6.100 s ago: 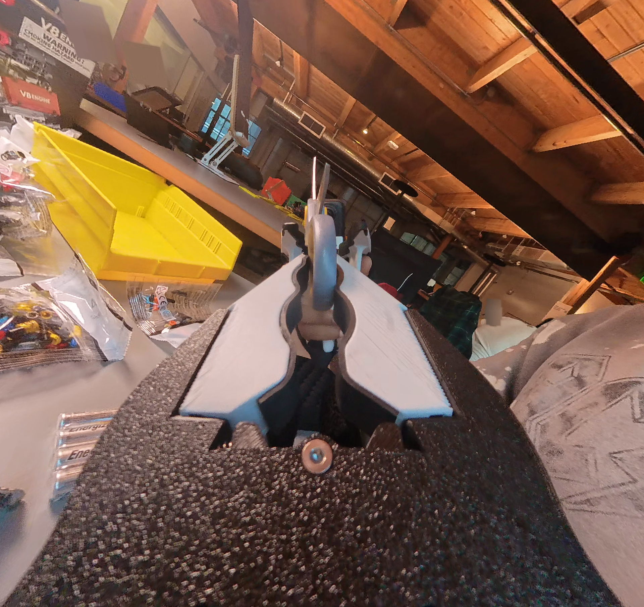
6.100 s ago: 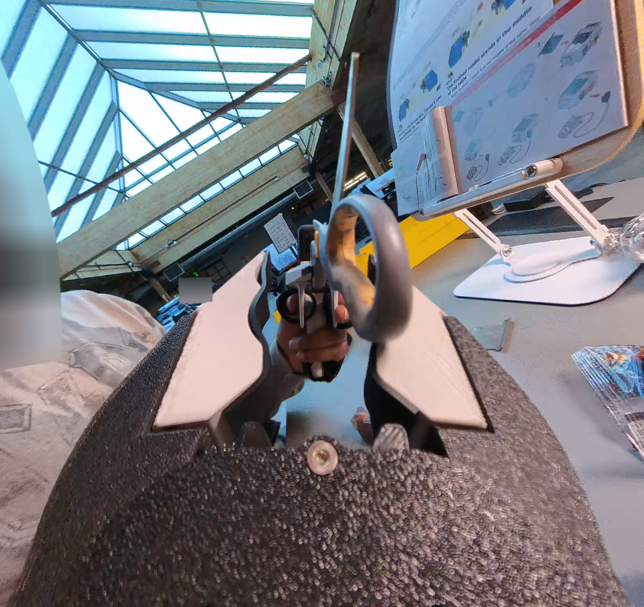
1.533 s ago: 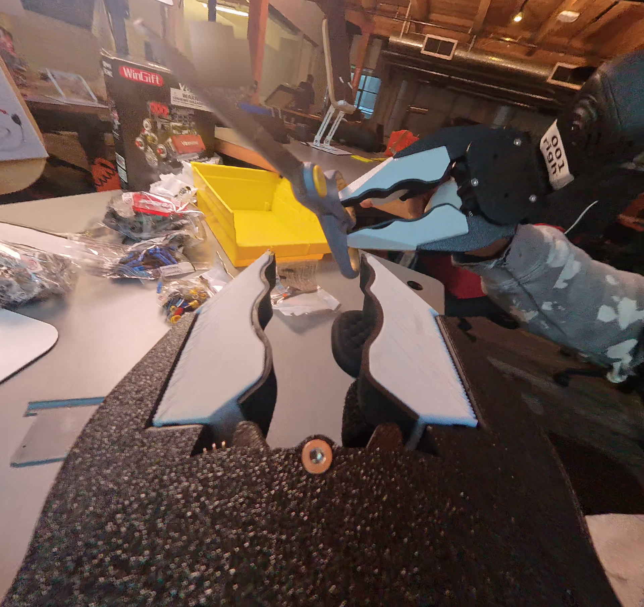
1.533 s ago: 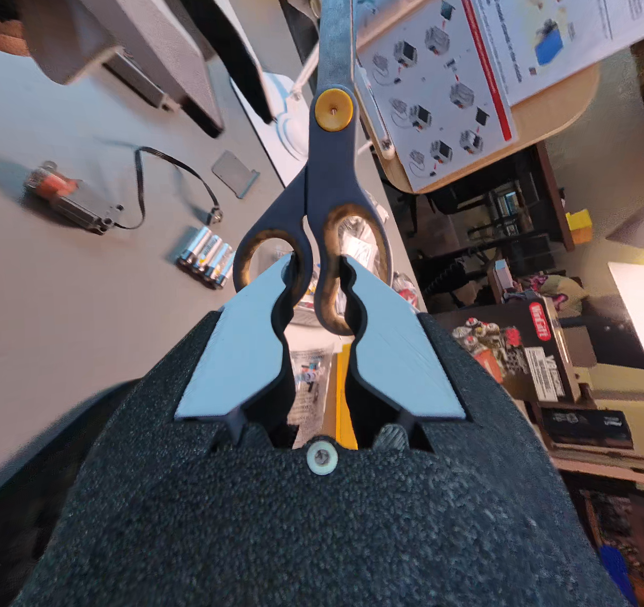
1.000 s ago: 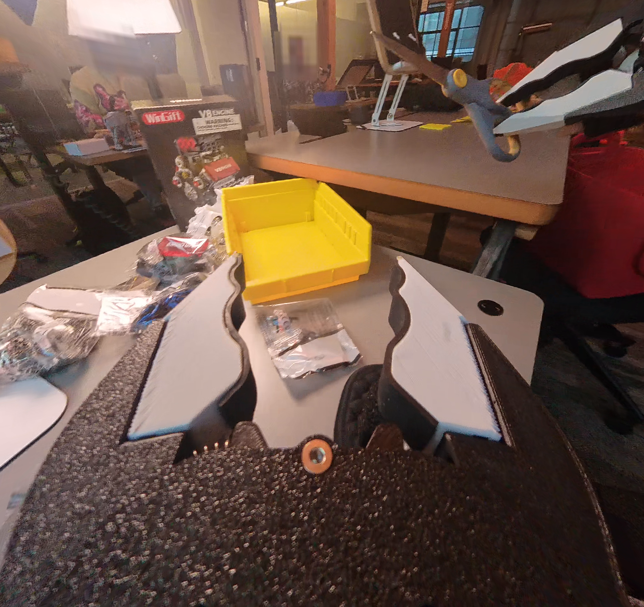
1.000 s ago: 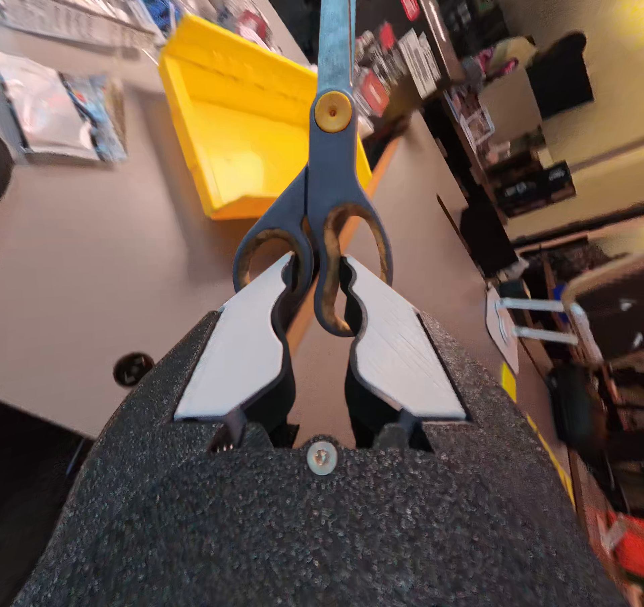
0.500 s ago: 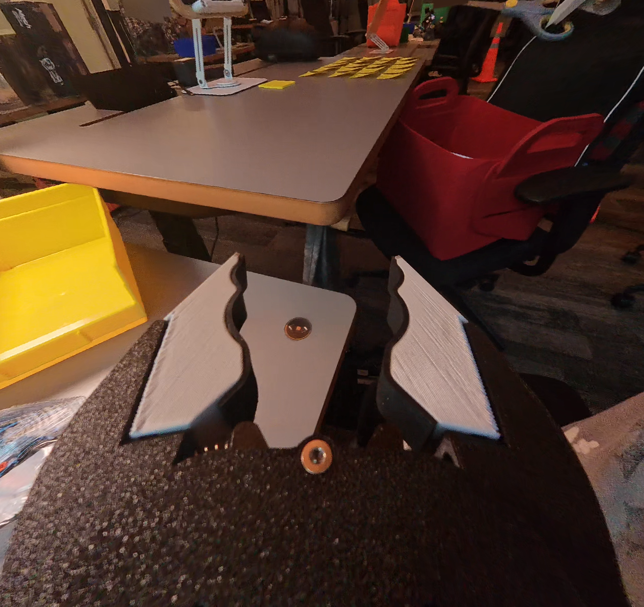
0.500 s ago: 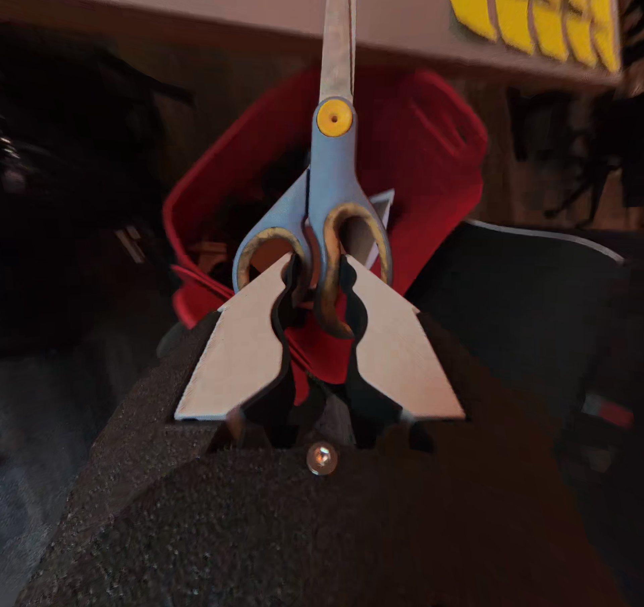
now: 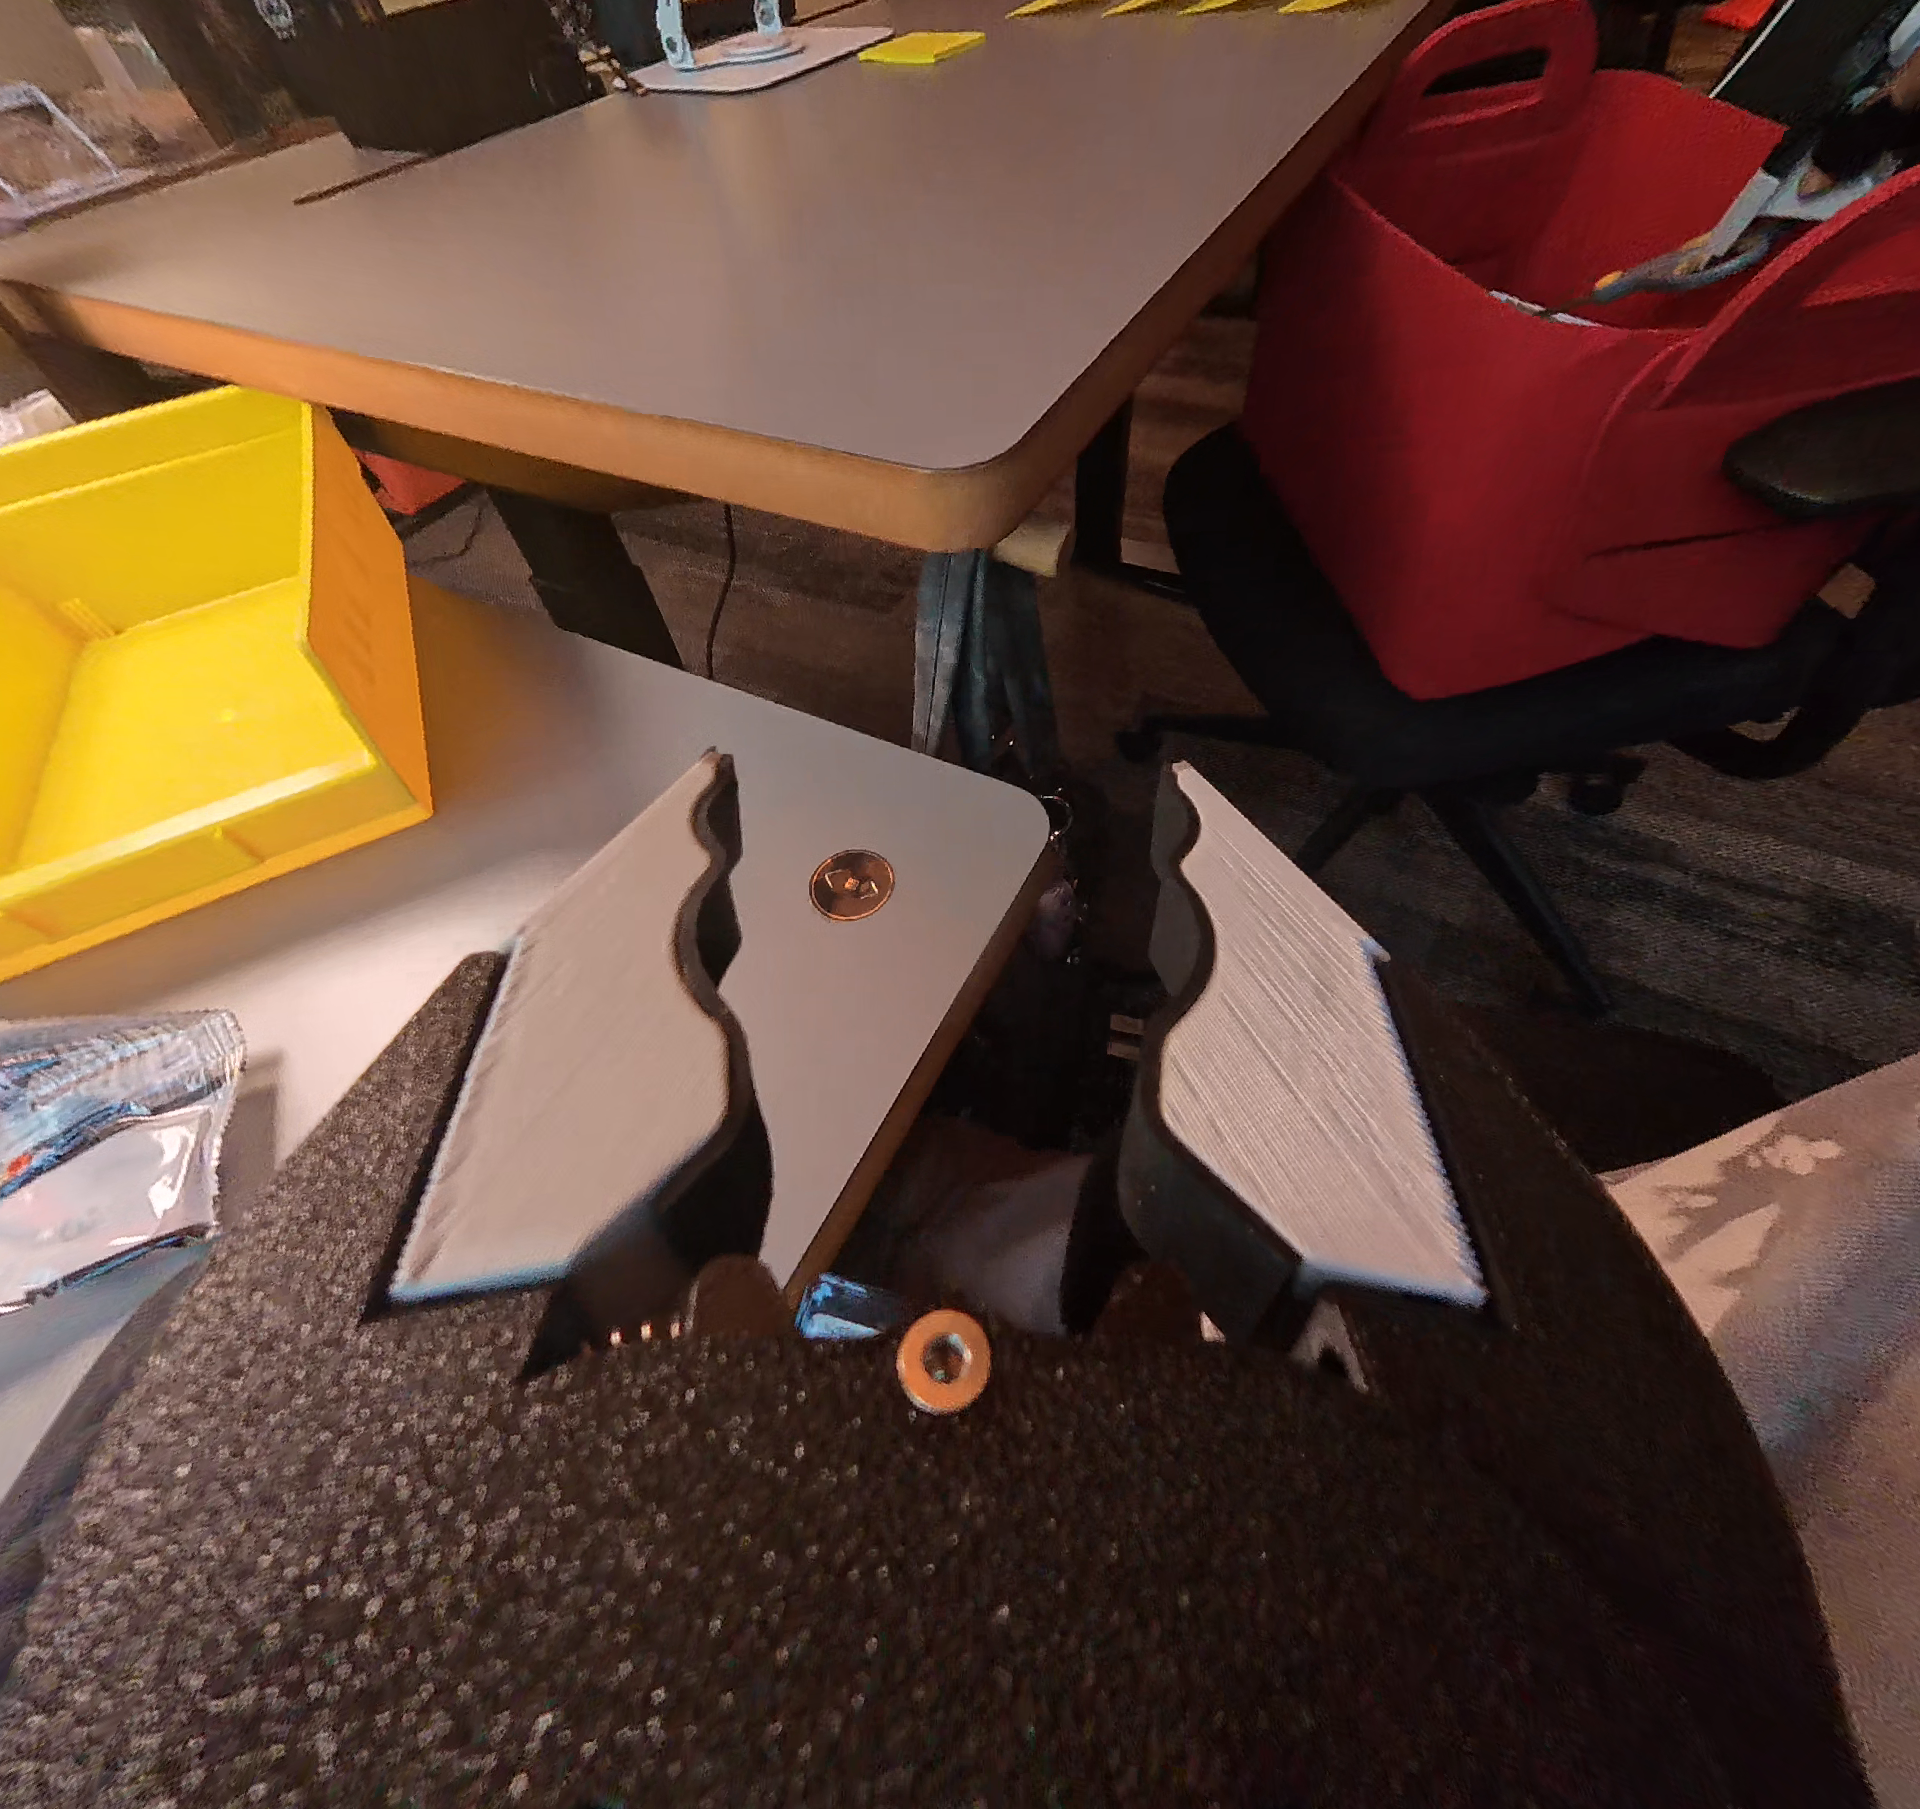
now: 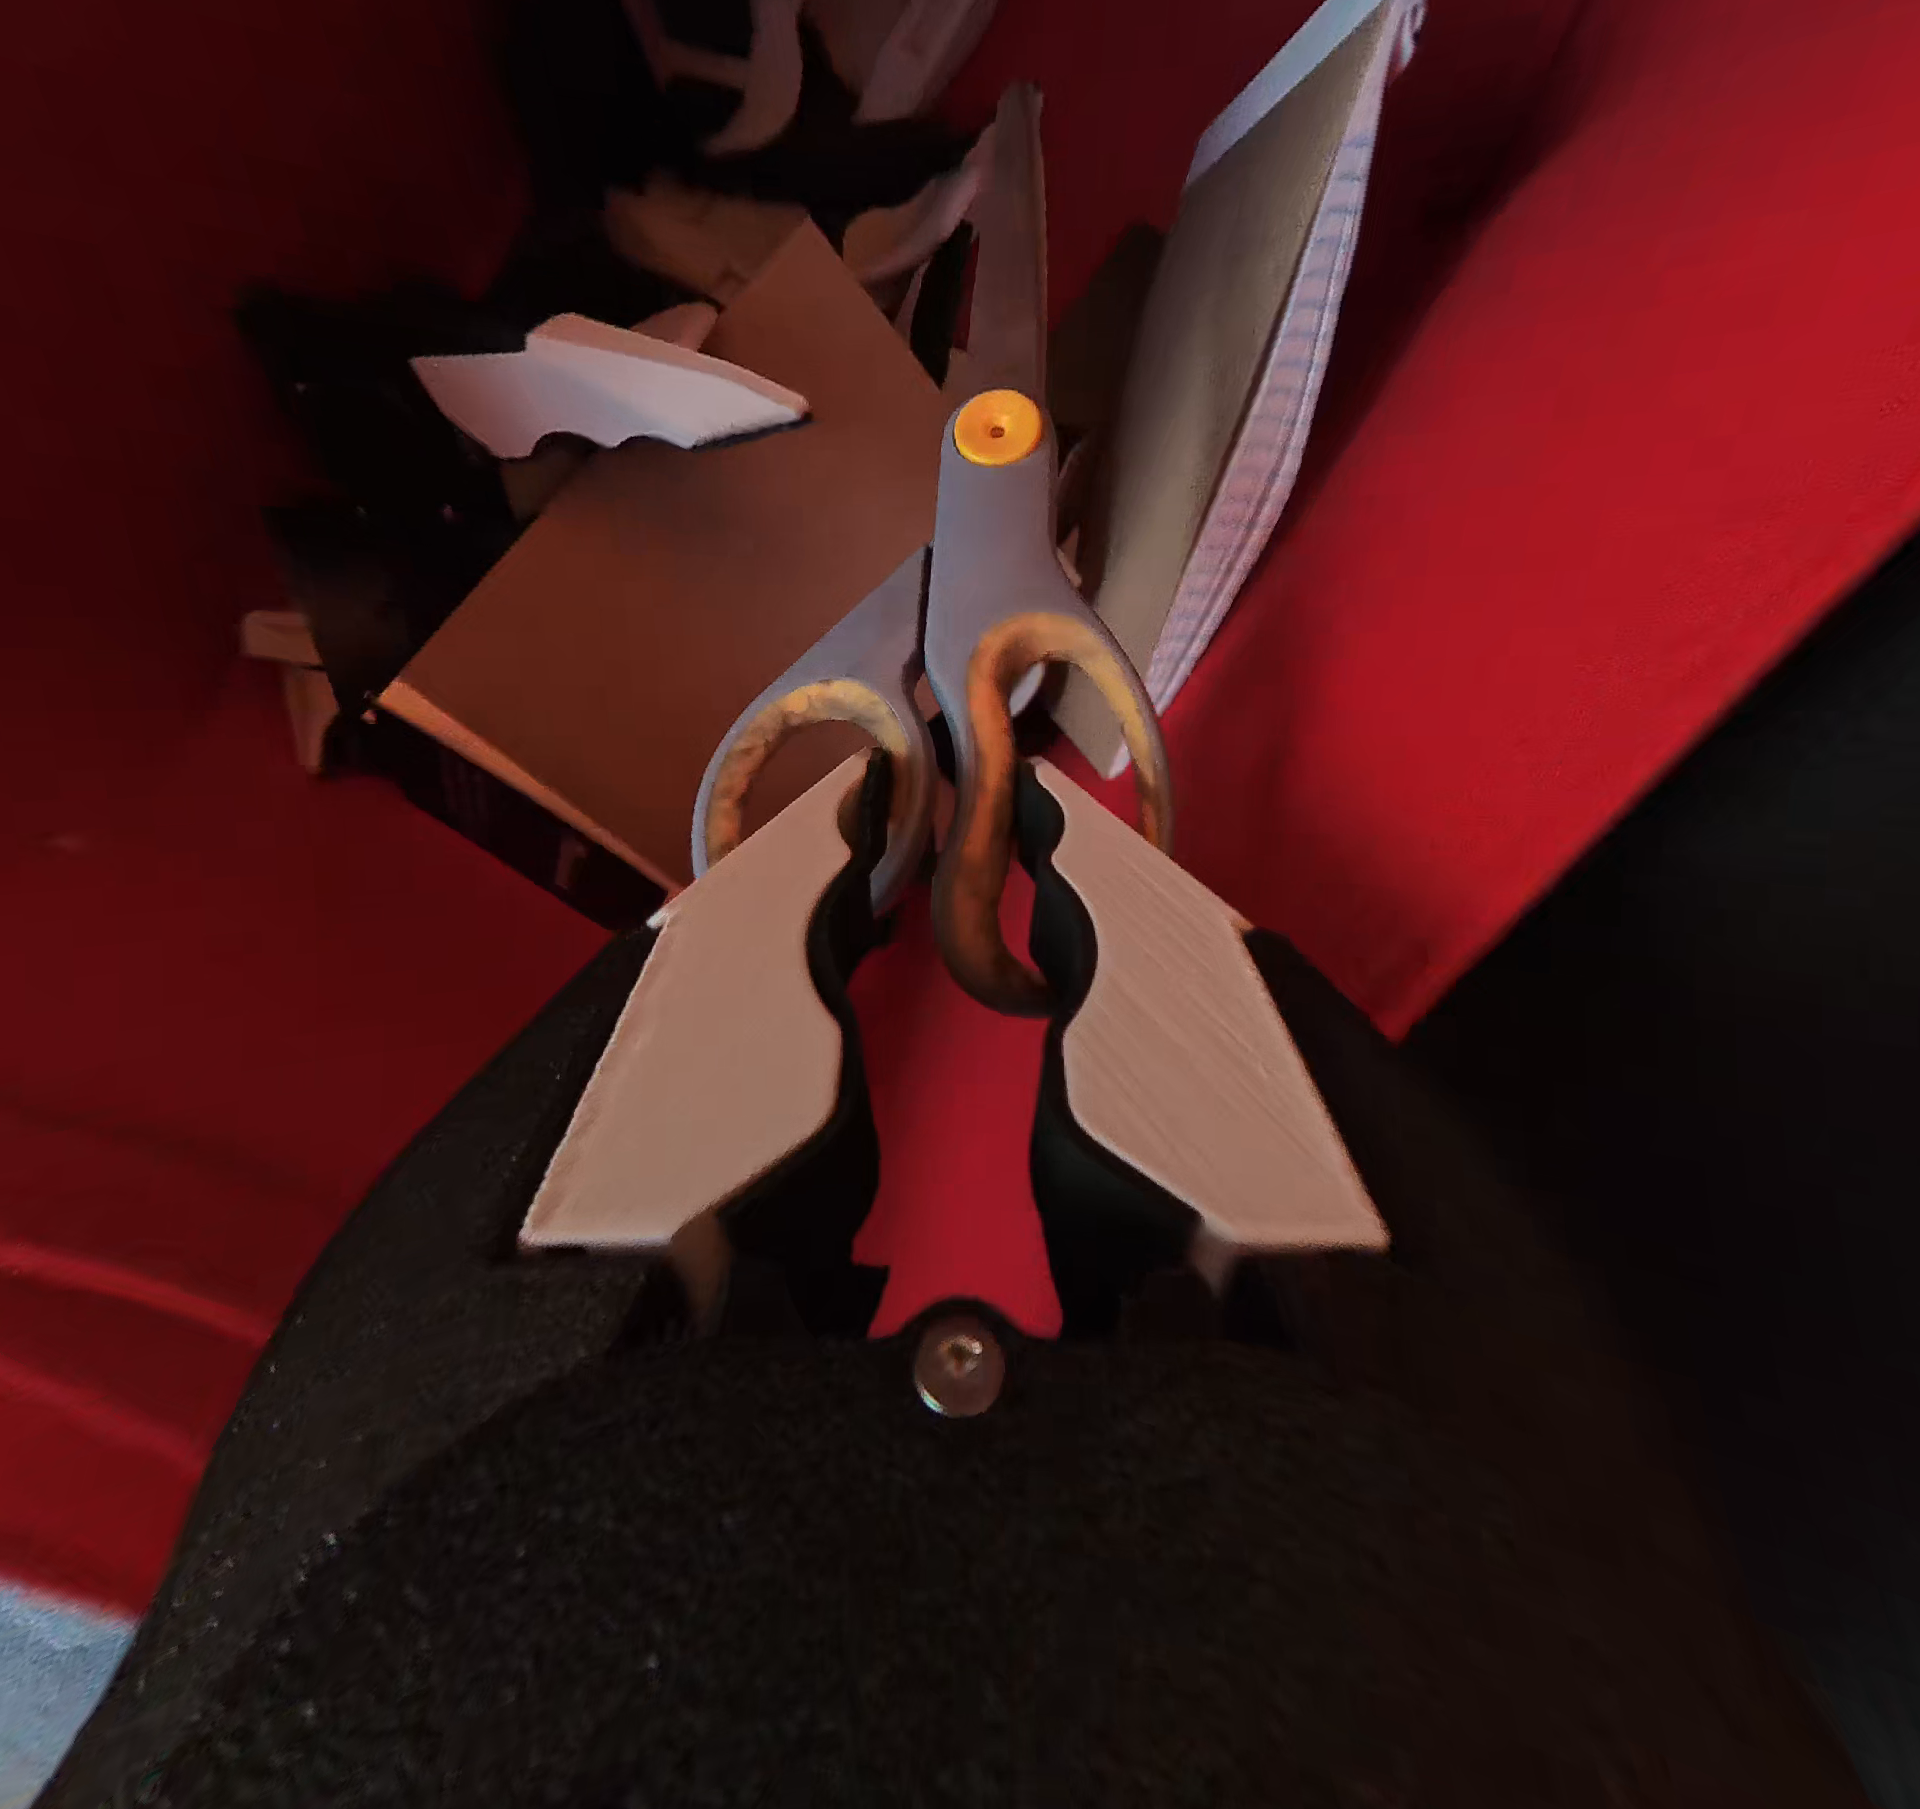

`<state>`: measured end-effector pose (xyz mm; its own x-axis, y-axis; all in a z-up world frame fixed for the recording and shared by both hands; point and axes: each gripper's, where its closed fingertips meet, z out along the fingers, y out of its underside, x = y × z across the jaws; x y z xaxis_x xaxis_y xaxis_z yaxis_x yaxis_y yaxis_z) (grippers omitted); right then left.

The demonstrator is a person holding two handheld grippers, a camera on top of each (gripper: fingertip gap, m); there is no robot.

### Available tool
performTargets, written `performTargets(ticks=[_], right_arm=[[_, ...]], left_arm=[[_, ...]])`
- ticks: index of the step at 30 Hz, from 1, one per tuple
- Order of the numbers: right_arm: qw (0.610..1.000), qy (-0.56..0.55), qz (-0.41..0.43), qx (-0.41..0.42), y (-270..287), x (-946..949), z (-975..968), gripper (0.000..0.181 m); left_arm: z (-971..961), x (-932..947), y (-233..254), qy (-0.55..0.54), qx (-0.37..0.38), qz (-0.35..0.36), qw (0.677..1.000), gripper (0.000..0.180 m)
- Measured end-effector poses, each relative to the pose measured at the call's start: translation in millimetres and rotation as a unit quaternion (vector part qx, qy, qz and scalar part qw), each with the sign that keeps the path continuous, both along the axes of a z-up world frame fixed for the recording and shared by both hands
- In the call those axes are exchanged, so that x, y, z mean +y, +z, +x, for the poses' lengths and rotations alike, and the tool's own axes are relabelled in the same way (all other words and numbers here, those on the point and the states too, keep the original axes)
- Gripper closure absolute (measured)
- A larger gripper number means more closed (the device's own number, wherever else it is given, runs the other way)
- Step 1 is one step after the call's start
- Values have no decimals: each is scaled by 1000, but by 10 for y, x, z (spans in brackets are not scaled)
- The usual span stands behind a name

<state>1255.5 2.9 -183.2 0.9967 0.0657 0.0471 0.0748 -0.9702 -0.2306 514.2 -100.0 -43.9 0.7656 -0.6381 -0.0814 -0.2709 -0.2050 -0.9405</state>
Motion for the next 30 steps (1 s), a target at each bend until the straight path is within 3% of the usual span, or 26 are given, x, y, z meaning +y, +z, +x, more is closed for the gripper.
performTargets(ticks=[5, 7, 9, 14, 18, 21, 25, 30], right_arm=[[996, 15, -2, -85, -139, 186, 135, 157], [990, 4, 40, -133, -5, 354, 239, 155], [986, 10, 78, -148, 158, 486, 208, 134], [962, 47, 245, -114, 1100, 861, -443, 125], [888, 166, 427, -45, 2330, 984, -2097, 125], [819, 318, 478, 17, 2775, 886, -3947, 127], [717, 497, 468, 145, 2701, 601, -6661, 127], [658, 554, 416, 296, 2253, 261, -9120, 126]], left_arm=[[-8, 88, -151, 0, 1, -20, 1000, 103], [-20, 107, -173, -3, 0, -22, 1000, 103], [-68, 121, -181, 0, -1, -20, 1000, 103], [-386, 116, -149, 29, -23, -4, 999, 103], [-905, 95, -175, 68, -58, -3, 996, 104], [-1456, 69, -224, 98, -68, 4, 993, 105], [-2316, 45, -286, 109, -34, 15, 993, 106], [-3331, 94, -271, 114, -16, 24, 993, 109]])
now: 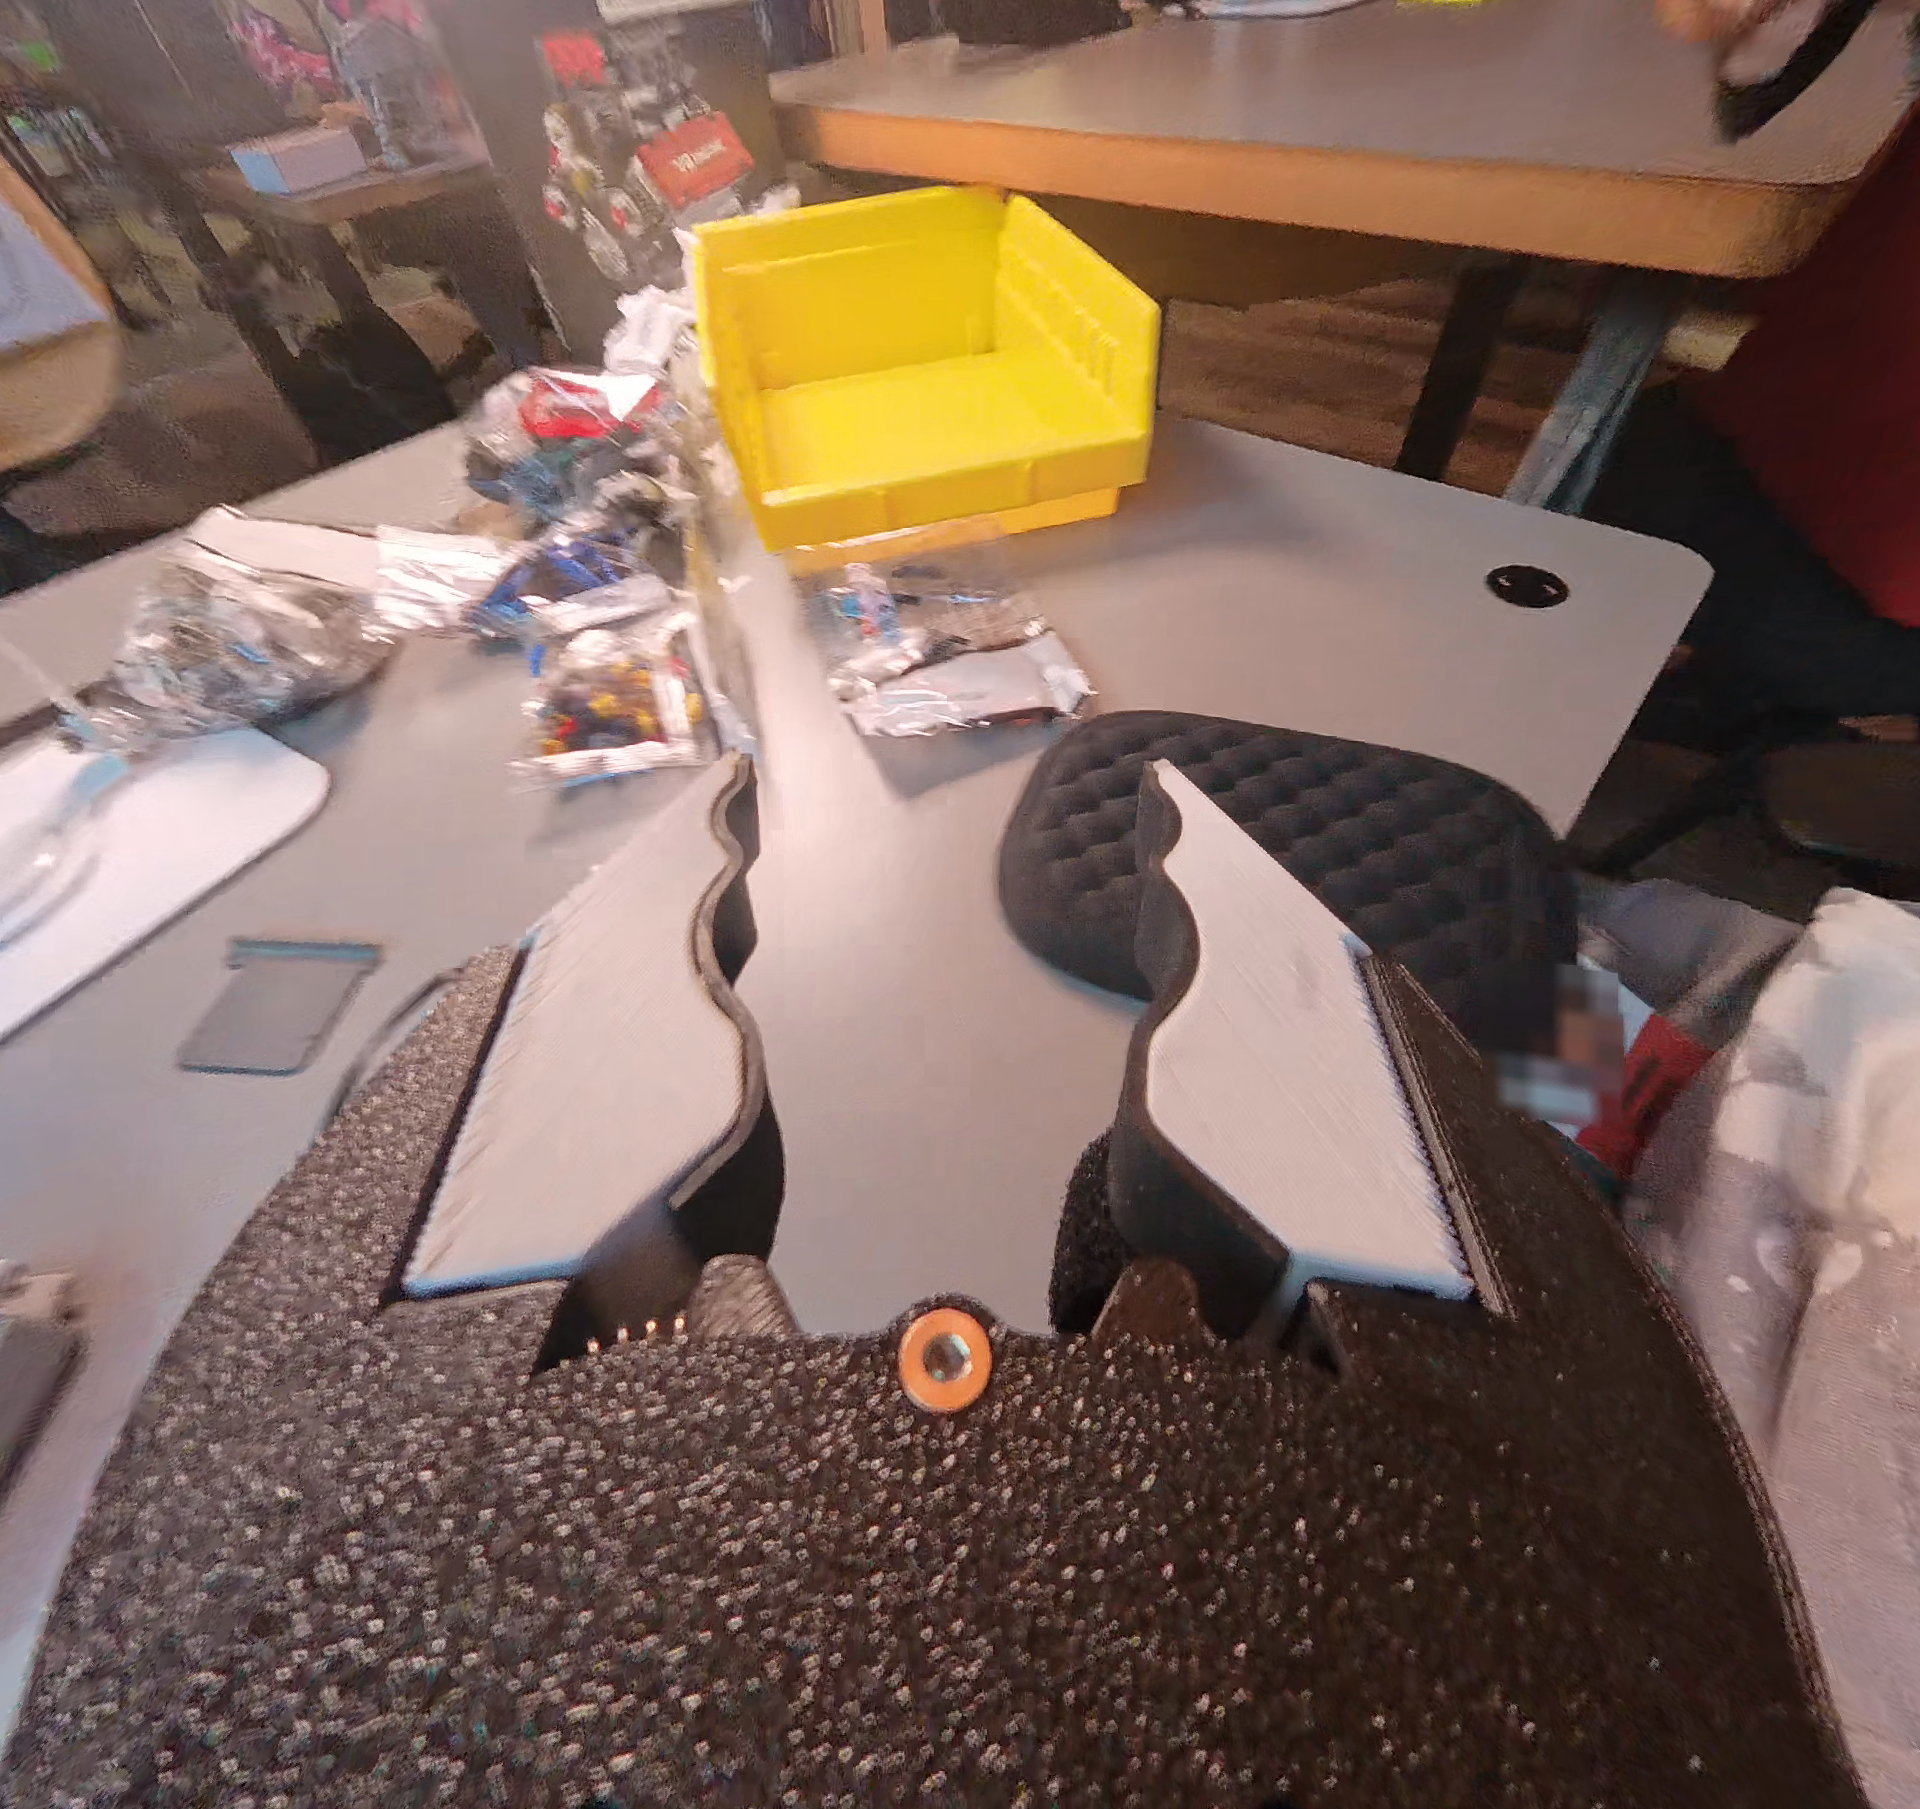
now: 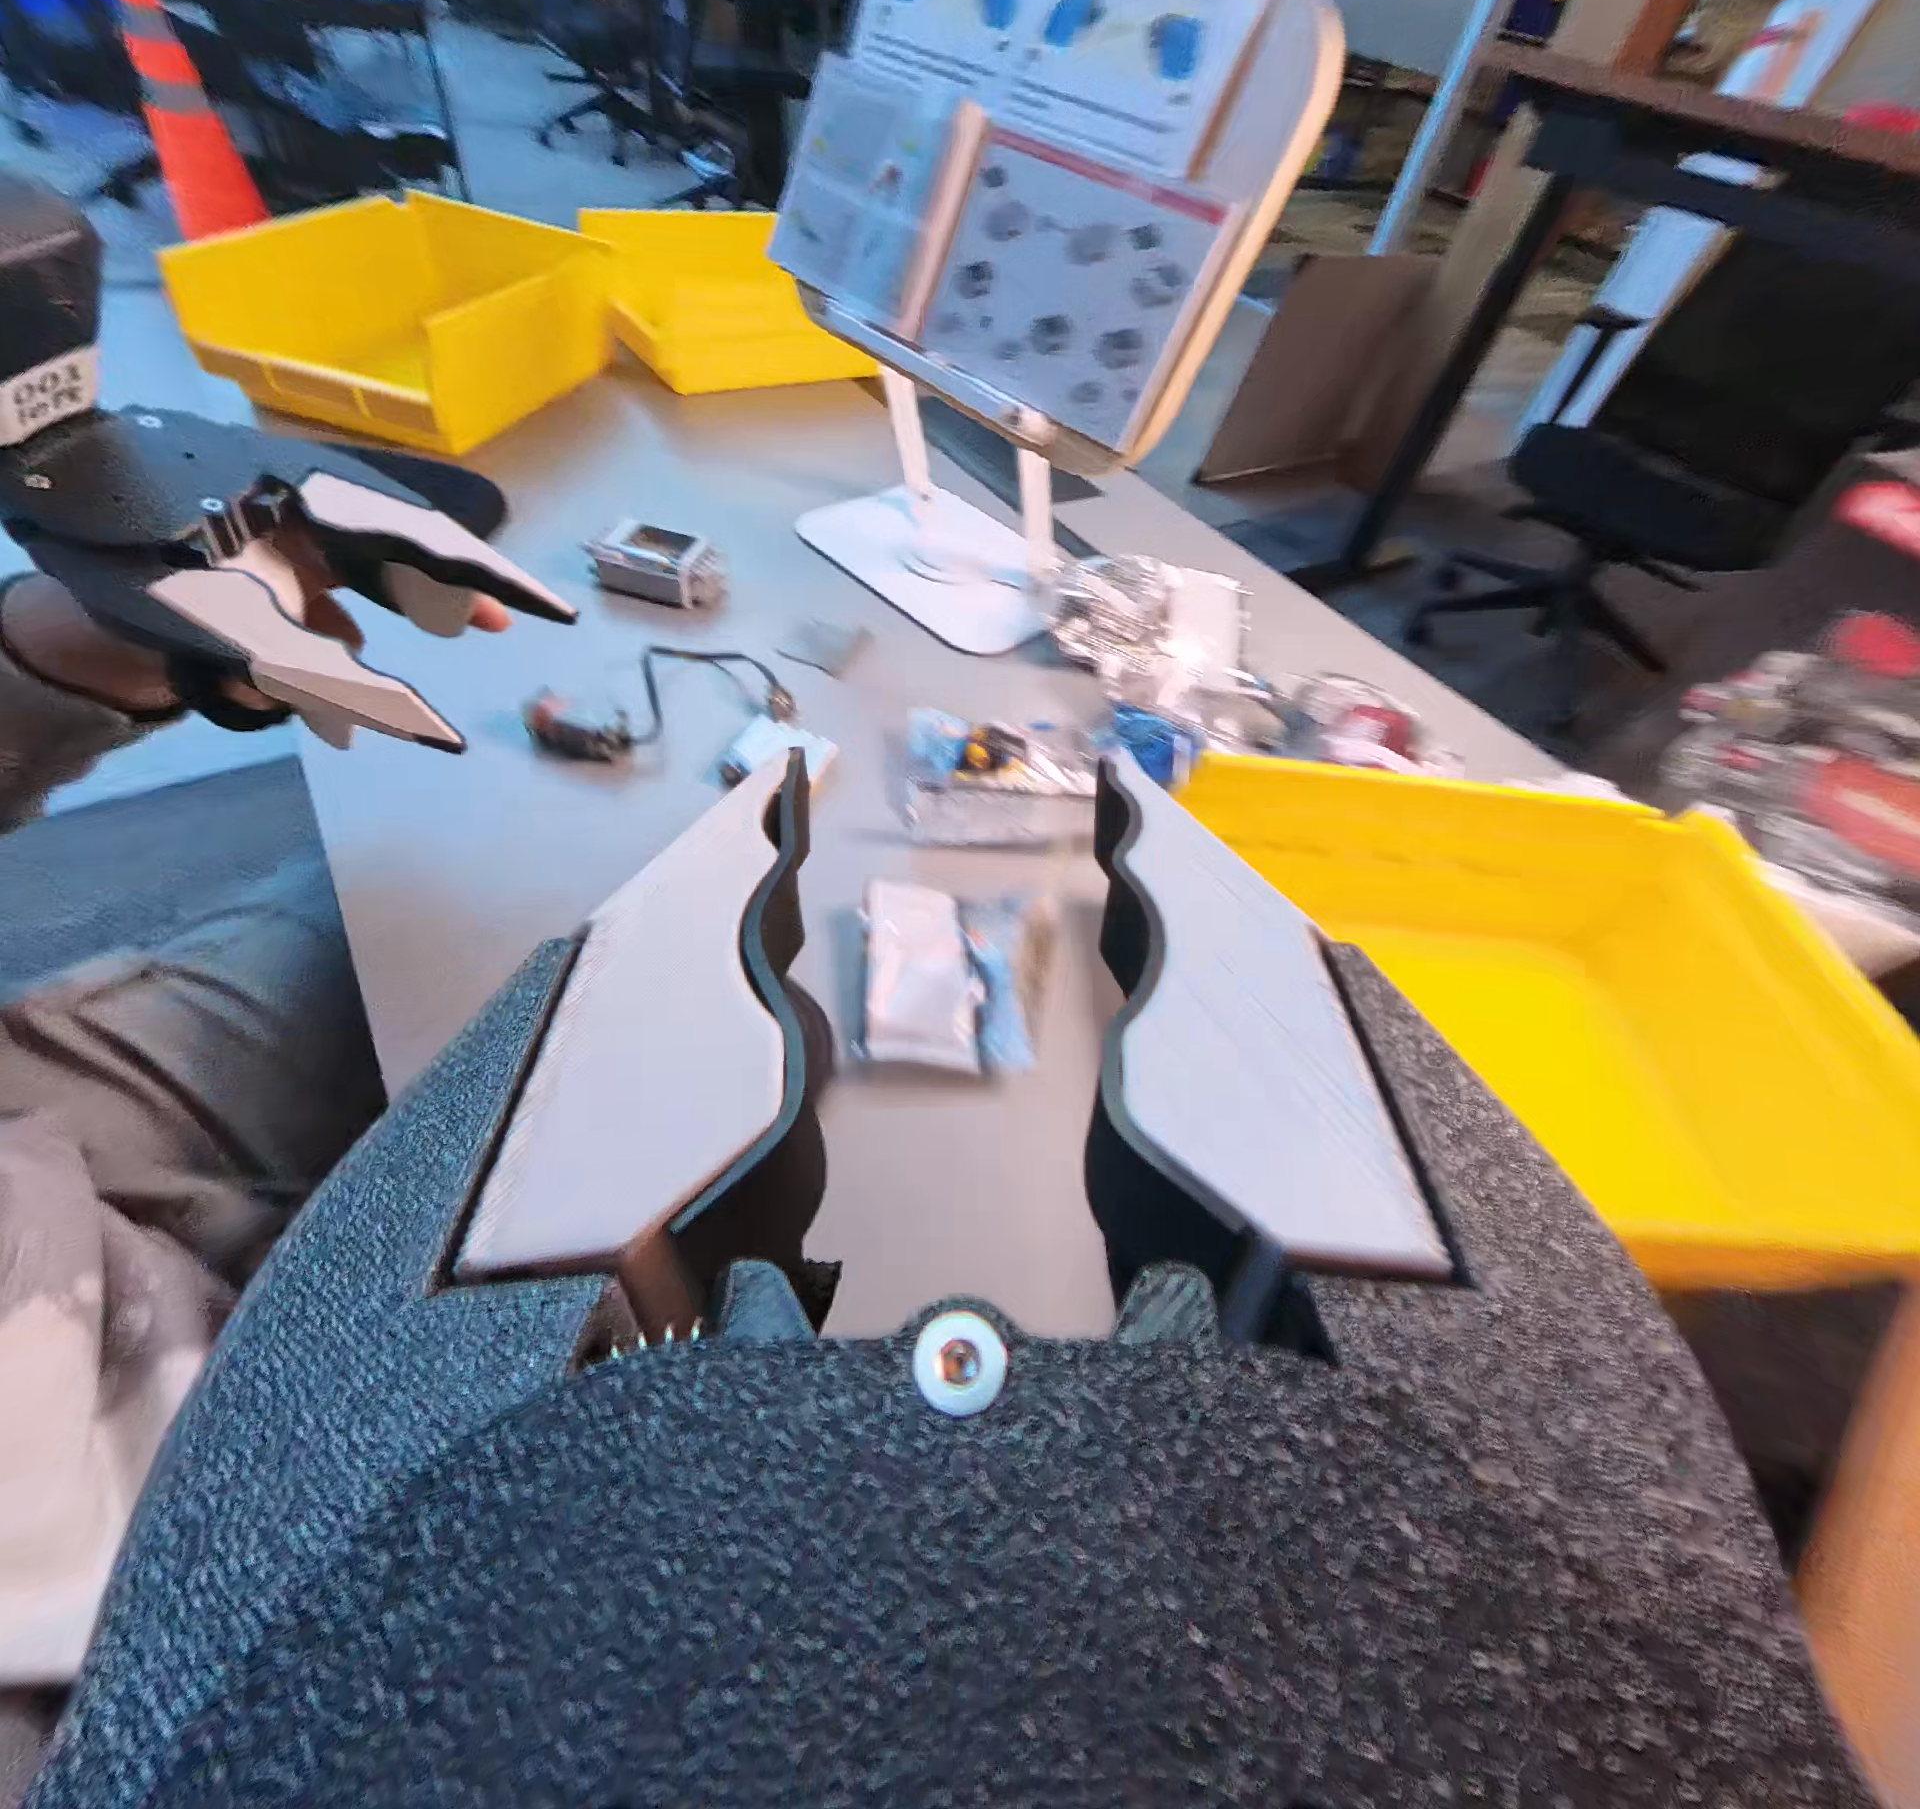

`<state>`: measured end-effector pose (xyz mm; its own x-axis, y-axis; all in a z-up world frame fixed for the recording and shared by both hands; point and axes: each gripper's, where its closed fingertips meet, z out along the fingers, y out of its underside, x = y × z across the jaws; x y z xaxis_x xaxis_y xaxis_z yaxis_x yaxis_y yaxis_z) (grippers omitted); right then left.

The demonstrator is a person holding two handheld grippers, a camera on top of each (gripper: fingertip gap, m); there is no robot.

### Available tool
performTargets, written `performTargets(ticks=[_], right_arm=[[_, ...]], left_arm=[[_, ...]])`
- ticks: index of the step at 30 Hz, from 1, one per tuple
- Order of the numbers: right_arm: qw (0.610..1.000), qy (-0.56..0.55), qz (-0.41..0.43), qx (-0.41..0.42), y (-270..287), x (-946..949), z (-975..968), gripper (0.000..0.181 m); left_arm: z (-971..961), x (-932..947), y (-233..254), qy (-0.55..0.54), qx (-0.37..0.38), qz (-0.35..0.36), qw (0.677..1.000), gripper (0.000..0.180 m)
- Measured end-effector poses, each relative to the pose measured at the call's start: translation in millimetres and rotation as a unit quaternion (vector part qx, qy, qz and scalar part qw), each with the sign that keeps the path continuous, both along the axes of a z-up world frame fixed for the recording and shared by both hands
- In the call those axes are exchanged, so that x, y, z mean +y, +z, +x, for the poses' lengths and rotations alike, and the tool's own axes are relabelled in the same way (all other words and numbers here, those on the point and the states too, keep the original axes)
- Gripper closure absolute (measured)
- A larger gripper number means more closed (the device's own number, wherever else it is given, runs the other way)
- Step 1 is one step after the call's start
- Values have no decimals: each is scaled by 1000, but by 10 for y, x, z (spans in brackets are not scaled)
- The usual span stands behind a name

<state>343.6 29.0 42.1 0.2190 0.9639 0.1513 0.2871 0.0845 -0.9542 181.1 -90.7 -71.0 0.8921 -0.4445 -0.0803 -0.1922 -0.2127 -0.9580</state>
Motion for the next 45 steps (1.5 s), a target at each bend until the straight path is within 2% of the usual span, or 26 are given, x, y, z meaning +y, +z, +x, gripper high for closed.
performTargets(ticks=[2, 6, 11, 16, 20, 24, 26, 29, 32, 34, 36, 41, 45], right_arm=[[1000, 17, -17, 9, -269, -78, -600, 124], [999, 24, -41, -24, -819, -187, -1174, 131], [998, 34, -36, -40, -927, -125, -1243, 134], [986, 137, -43, -90, -1015, -256, -1473, 136], [967, 168, -48, -185, -1466, -373, -1710, 135], [963, 128, -104, -215, -1875, -464, -2016, 135], [960, 95, -130, -228, -2014, -364, -2154, 131], [950, 44, -165, -263, -2178, -231, -2323, 107], [942, -10, -148, -301, -2301, -165, -2448, 96], [936, -20, -159, -315, -2386, -218, -2520, 102], [933, -35, -147, -328, -2464, -206, -2539, 118], [941, -25, -129, -312, -2446, -236, -2483, 121], [961, -4, -72, -268, -2267, -348, -2504, 121]], left_arm=[[-309, 25, 80, -6, 2, 23, 1000, 112], [-716, 59, 40, -15, -28, 6, 999, 112], [-1054, 21, -51, 35, -14, -27, 999, 111], [-1216, 73, -350, 82, -23, -66, 994, 112], [-1004, 251, -599, 41, -37, -112, 992, 117], [-856, 437, -831, -34, 33, -169, 985, 117], [-867, 539, -838, -60, 45, -165, 983, 117], [-1095, 658, -747, -71, 63, -128, 987, 118], [-1496, 648, -662, -76, 64, -117, 988, 118], [-1705, 574, -616, -86, 33, -121, 988, 121], [-1820, 456, -602, -97, -14, -140, 985, 122], [-1893, 171, -471, -93, -110, -145, 979, 127], [-1606, 52, -397, -144, -205, -182, 951, 129]])
